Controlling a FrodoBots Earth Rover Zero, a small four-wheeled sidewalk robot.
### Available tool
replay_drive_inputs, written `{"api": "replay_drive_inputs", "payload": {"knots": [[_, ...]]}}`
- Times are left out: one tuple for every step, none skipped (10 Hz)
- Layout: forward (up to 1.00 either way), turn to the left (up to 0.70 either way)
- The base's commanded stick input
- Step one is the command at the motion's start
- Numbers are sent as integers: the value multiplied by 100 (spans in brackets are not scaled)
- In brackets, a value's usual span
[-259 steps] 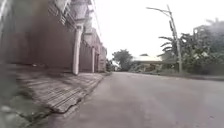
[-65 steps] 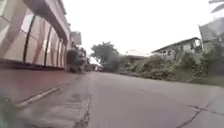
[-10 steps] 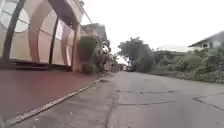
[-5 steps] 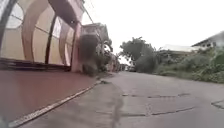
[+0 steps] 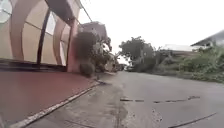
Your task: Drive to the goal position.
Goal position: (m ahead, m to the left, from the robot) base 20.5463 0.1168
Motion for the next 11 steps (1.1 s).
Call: {"api": "replay_drive_inputs", "payload": {"knots": [[70, 0], [70, 0], [70, -15], [70, -35], [70, -35], [70, -35], [70, -32], [70, -7], [70, 0], [70, 0], [70, 0]]}}
